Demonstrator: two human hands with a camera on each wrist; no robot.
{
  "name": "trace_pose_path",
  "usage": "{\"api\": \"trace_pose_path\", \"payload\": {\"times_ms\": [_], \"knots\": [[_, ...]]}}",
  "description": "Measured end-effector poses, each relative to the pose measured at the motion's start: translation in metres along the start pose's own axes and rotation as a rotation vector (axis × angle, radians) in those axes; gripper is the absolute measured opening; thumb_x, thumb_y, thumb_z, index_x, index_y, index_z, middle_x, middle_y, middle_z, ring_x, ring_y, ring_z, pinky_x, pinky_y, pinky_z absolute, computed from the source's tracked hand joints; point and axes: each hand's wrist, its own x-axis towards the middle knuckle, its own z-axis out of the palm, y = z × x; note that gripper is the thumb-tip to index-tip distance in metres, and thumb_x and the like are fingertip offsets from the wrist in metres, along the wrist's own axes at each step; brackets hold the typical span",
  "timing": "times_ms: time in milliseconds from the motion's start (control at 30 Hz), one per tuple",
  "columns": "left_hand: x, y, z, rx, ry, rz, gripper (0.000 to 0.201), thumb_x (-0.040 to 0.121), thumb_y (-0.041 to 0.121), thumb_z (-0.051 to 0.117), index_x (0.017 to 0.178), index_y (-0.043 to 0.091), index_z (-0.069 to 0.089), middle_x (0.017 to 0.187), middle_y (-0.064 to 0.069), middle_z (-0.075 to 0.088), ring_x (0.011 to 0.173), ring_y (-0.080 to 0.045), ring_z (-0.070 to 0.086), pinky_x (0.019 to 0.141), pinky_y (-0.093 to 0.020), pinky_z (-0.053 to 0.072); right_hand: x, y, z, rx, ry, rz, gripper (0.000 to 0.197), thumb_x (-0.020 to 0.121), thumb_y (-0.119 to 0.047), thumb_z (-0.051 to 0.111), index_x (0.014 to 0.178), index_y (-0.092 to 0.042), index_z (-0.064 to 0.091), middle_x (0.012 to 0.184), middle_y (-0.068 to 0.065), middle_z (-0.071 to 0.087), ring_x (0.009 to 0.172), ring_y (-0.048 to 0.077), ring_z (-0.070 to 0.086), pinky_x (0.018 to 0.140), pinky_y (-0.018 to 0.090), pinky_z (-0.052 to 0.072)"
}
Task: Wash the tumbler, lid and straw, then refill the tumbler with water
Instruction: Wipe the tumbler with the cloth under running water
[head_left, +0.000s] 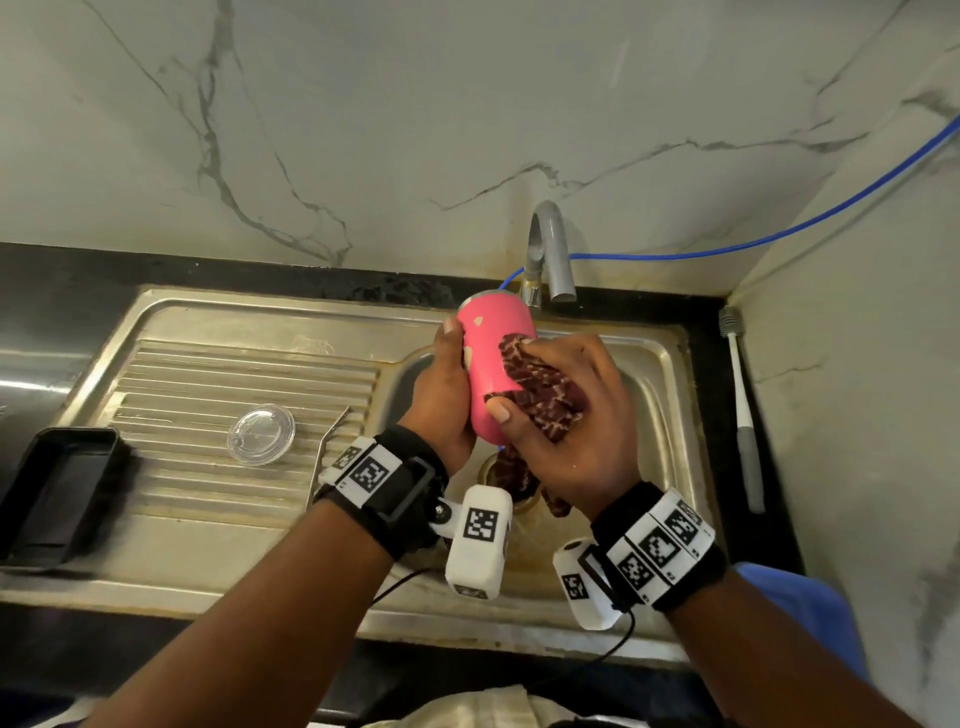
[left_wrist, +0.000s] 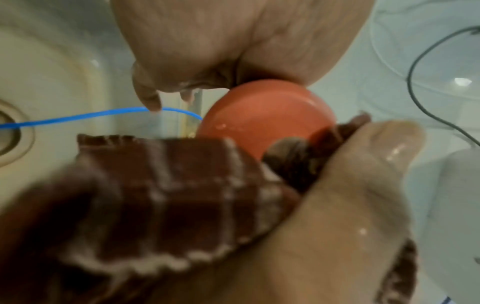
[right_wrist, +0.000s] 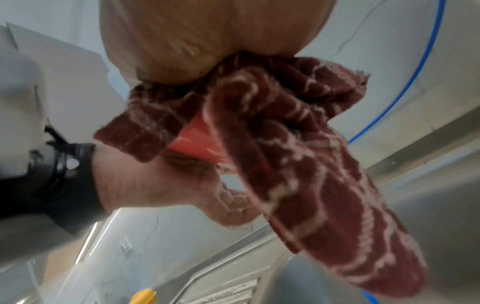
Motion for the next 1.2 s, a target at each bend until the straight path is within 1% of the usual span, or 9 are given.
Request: {"api": "trace_pose_path", "payload": {"times_ms": [167,267,400,533,733,833,967,1067,1200], "knots": [[-0.003,0.005,0.006,0.27,0.037,0.309,0.047,0.11,0.053,0.039,0.156,0.043,0.038,0.133,-0.009,0.064,0.116,-0.031,0.068,0.093,-0.039,0.061,0.003,0.002,0.003,0.258,0.066,0.126,0.04,0.092,-0.039,0.074,0.117,-0.008,0.069,0.112,0.006,0.07,0.107,0.02,0.07,0.094,0.038,0.057],[-0.009,0.011,0.015,0.489,-0.071,0.46,0.061,0.1,0.052,0.051,0.157,0.043,0.032,0.15,-0.003,0.045,0.131,-0.025,0.056,0.107,-0.046,0.053,0.005,0.002,0.005,0.54,0.124,0.357,0.042,0.097,-0.035,0.069,0.121,-0.002,0.063,0.116,0.01,0.073,0.109,0.026,0.072,0.098,0.047,0.059],[-0.018,0.015,0.023,0.65,-0.101,0.413,0.088,0.077,0.054,0.067,0.157,0.041,0.031,0.149,-0.002,0.038,0.129,-0.024,0.055,0.106,-0.048,0.053,0.007,0.005,0.002,0.688,0.107,0.509,0.039,0.104,-0.029,0.063,0.126,0.003,0.059,0.122,0.023,0.07,0.116,0.04,0.069,0.102,0.059,0.057],[-0.023,0.009,0.021,0.424,-0.179,0.287,0.054,0.095,0.03,0.075,0.14,0.03,0.045,0.131,-0.012,0.059,0.098,-0.025,0.074,0.074,-0.038,0.063,0.017,0.009,0.002,0.703,0.139,0.628,0.048,0.098,-0.046,0.068,0.125,-0.006,0.063,0.121,0.016,0.074,0.116,0.034,0.072,0.1,0.061,0.057],[-0.024,-0.001,0.026,0.118,-0.126,0.091,0.055,0.092,0.023,0.076,0.136,0.021,0.043,0.126,-0.016,0.065,0.089,-0.027,0.074,0.07,-0.043,0.063,0.03,0.013,-0.001,0.809,0.133,0.695,0.022,0.108,-0.036,0.058,0.107,-0.02,0.073,0.115,0.009,0.076,0.114,0.031,0.071,0.104,0.06,0.055],[-0.02,0.002,0.025,-0.063,-0.117,0.008,0.089,0.079,0.039,0.087,0.151,0.013,0.042,0.144,-0.027,0.057,0.105,-0.038,0.068,0.086,-0.054,0.059,0.026,0.007,0.004,0.793,0.114,0.649,0.022,0.111,-0.028,0.051,0.116,-0.015,0.068,0.12,0.007,0.075,0.119,0.028,0.069,0.104,0.054,0.057],[-0.019,0.003,0.021,-0.192,-0.123,0.014,0.065,0.097,0.053,0.057,0.138,0.002,0.058,0.117,-0.021,0.07,0.096,-0.03,0.072,0.086,-0.041,0.063,0.017,-0.01,0.008,0.8,0.085,0.632,0.042,0.103,-0.043,0.051,0.128,-0.014,0.068,0.126,-0.001,0.075,0.121,0.018,0.069,0.099,0.036,0.058],[-0.014,-0.001,0.014,-0.129,-0.025,0.038,0.079,0.093,0.068,0.059,0.143,0.007,0.058,0.133,-0.026,0.067,0.115,-0.037,0.07,0.095,-0.049,0.059,0.009,-0.017,0.007,0.693,0.09,0.534,0.048,0.102,-0.051,0.059,0.131,-0.014,0.067,0.127,0.001,0.074,0.12,0.016,0.07,0.097,0.031,0.058],[-0.009,-0.01,0.011,-0.097,0.045,0.024,0.095,0.075,0.078,0.073,0.138,0.006,0.064,0.134,-0.028,0.066,0.124,-0.044,0.066,0.109,-0.061,0.049,0.004,-0.012,0.005,0.351,0.083,0.227,0.056,0.087,-0.045,0.08,0.13,-0.014,0.065,0.128,0.002,0.068,0.121,0.017,0.066,0.102,0.04,0.056]]}}
